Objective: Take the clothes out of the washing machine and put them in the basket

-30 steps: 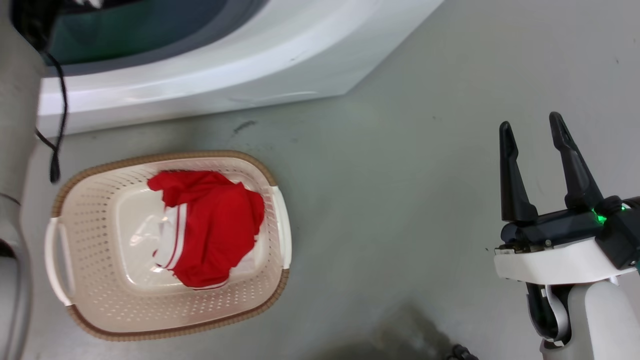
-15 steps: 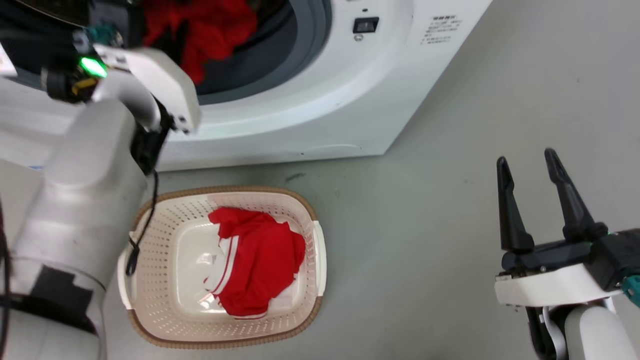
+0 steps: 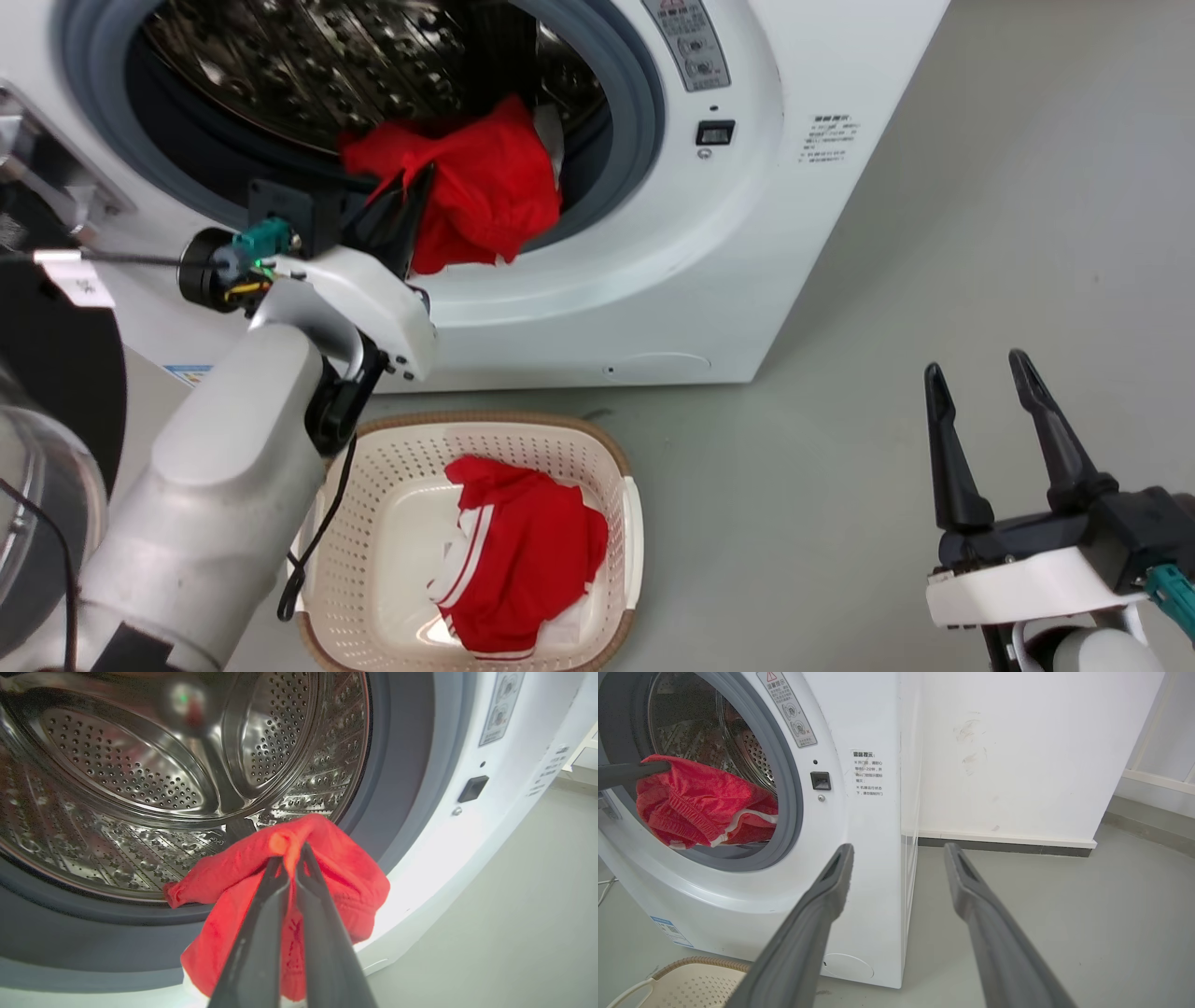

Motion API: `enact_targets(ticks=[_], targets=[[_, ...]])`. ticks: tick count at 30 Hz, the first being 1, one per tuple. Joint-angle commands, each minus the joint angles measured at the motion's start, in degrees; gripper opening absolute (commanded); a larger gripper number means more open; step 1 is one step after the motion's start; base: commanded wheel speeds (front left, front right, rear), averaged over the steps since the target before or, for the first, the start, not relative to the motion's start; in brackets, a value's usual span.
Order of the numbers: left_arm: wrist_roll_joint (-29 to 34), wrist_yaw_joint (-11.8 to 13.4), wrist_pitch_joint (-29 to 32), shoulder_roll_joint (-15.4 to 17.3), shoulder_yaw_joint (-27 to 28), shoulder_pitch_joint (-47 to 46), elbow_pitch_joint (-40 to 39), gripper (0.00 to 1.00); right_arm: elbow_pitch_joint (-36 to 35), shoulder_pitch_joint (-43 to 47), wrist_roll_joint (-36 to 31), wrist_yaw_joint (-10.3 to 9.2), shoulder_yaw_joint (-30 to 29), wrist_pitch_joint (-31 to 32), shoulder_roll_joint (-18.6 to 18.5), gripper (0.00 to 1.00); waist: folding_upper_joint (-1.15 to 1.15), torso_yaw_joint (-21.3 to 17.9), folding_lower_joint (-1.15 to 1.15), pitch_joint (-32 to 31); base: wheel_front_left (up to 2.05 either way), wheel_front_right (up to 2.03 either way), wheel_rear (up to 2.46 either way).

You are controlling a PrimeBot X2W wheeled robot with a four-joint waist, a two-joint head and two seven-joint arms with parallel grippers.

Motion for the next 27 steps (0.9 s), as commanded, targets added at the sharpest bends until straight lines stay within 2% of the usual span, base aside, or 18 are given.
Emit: enact_targets(ticks=[1, 16, 27], targets=[[-0.1, 0.8, -0.4, 0.6, 0.1, 1.7, -2.2, 0.00, 0.1, 1.2, -0.4, -0.06, -0.2, -0.1, 0.0, 1.00, 0.00, 1.0, 0.01, -1.9, 0.00, 0.00, 0.00], [1.7, 11.3, 3.7, 8.4, 1.1, 12.6, -34.5, 0.00, 0.4, 5.0, -0.9, -0.06, -0.1, -0.1, 0.0, 1.00, 0.00, 4.2, 0.01, -7.6, 0.00, 0.00, 0.00], [4.0, 18.2, 6.0, 13.4, 2.9, 17.5, -52.5, 0.00, 0.4, 6.5, -0.9, -0.06, 0.3, -0.1, 0.0, 1.00, 0.00, 4.0, 0.01, -9.4, 0.00, 0.00, 0.00]])
